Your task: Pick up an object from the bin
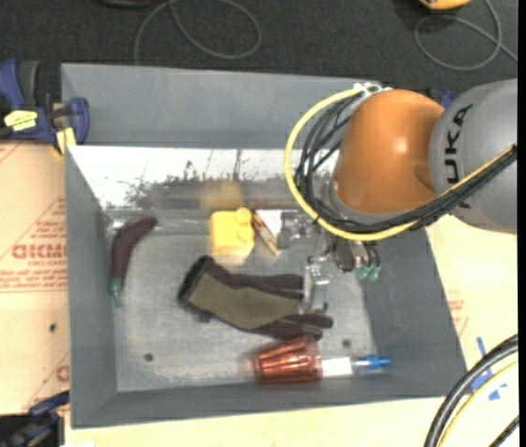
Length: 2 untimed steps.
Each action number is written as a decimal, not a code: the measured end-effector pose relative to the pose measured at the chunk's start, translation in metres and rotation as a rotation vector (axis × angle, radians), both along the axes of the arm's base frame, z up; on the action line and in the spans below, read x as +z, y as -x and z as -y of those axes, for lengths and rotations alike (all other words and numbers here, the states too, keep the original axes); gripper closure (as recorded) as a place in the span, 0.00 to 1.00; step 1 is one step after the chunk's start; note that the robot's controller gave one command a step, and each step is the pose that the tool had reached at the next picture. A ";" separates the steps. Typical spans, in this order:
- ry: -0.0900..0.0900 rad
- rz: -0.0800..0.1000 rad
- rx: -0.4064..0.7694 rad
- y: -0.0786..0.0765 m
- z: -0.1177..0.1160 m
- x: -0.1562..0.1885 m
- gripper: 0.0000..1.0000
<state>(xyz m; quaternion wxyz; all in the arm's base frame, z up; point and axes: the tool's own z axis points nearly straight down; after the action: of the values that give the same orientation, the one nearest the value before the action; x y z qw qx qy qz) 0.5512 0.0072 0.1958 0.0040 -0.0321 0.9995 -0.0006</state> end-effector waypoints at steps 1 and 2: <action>0.000 0.001 0.096 0.003 0.006 -0.060 0.00; 0.001 0.009 0.160 0.002 0.012 -0.111 0.00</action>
Offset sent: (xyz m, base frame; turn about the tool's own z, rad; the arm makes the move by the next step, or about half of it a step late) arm -0.0077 -0.0035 -0.0967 0.1625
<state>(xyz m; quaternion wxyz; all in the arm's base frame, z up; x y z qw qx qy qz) 0.5491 -0.0048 0.0851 0.0087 -0.1119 0.9937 -0.0009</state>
